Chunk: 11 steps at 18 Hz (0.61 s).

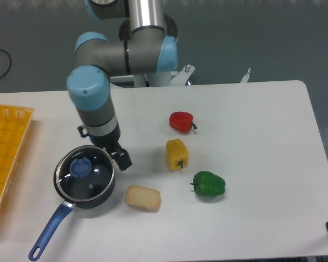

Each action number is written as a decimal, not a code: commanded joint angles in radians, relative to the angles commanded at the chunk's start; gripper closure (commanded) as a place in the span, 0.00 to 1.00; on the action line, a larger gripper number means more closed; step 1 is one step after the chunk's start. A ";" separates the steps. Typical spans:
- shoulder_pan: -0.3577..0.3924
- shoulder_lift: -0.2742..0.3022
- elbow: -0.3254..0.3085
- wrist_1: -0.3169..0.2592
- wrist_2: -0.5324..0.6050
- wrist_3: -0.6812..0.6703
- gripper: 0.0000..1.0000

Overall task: Open the lid
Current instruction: 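Lower the gripper onto the blue knob of the glass lid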

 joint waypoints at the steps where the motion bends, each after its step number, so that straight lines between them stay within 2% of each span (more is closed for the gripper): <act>1: -0.002 -0.003 0.000 0.000 0.000 -0.018 0.00; 11: -0.051 -0.028 0.002 -0.003 0.003 -0.068 0.00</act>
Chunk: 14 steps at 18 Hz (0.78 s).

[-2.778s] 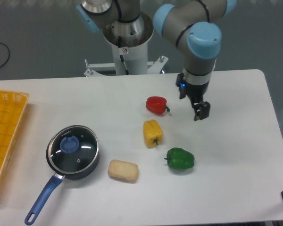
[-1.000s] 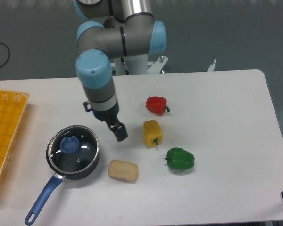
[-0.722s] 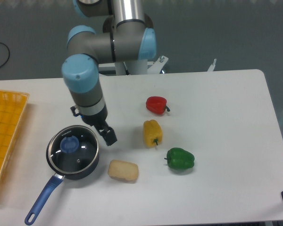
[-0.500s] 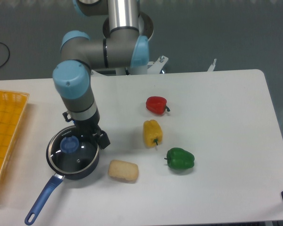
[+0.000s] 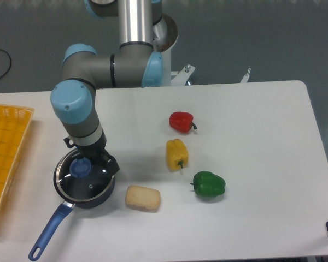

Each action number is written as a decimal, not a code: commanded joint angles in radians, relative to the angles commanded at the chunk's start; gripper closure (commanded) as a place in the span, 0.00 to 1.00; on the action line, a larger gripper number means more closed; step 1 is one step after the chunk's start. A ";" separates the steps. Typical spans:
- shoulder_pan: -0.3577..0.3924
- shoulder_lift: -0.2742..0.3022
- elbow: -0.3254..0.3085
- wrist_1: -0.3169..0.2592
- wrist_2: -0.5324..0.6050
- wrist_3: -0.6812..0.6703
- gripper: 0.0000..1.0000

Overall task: Open the lid
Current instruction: 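Lower the gripper onto the blue knob of the glass lid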

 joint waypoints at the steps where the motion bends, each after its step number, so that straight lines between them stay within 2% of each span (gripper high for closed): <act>1: -0.003 0.002 0.000 0.002 -0.003 0.002 0.00; 14: -0.045 -0.028 0.031 0.002 0.000 -0.015 0.00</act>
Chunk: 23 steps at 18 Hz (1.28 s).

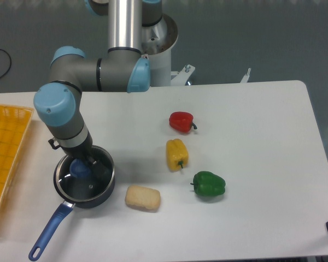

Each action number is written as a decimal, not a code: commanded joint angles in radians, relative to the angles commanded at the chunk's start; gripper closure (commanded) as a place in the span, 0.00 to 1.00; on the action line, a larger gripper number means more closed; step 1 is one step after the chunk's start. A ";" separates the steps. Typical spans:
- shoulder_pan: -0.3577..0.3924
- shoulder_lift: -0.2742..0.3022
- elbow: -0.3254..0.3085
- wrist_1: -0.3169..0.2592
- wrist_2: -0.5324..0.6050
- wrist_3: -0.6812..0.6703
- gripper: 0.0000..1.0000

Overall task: Open the lid
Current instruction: 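Lower the gripper onto the blue knob of the glass lid, then close the gripper around the blue lid knob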

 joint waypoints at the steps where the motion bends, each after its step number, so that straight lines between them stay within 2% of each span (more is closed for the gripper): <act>1: -0.002 -0.006 0.009 0.000 0.000 -0.002 0.00; 6: -0.015 -0.028 0.018 0.000 0.005 -0.020 0.00; 21: -0.018 -0.043 0.022 0.002 0.006 -0.018 0.00; 23: -0.018 -0.045 0.022 0.002 0.006 -0.018 0.02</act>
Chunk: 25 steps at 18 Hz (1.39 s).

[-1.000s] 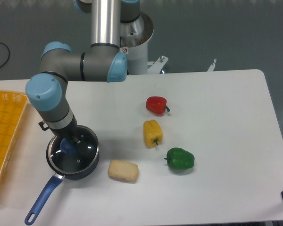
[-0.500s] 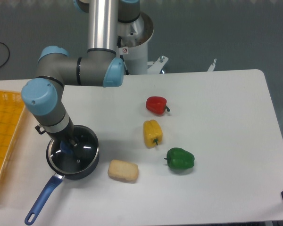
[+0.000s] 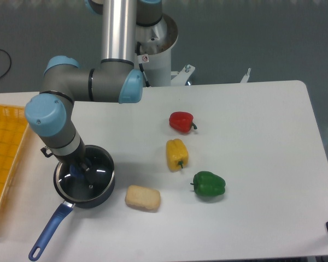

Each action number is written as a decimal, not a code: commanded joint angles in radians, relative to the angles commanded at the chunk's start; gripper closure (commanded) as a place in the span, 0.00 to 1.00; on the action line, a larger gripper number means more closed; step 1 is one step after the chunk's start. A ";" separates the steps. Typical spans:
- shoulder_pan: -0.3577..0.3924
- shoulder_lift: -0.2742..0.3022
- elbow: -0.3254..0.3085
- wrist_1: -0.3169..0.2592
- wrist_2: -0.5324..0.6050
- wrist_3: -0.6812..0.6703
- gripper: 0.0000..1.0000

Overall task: Open the lid
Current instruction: 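Close the gripper around the blue lid knob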

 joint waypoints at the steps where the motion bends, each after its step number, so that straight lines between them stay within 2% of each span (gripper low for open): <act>1: 0.000 -0.002 0.000 0.000 0.000 0.000 0.04; 25: 0.000 0.000 0.000 -0.002 0.000 0.000 0.29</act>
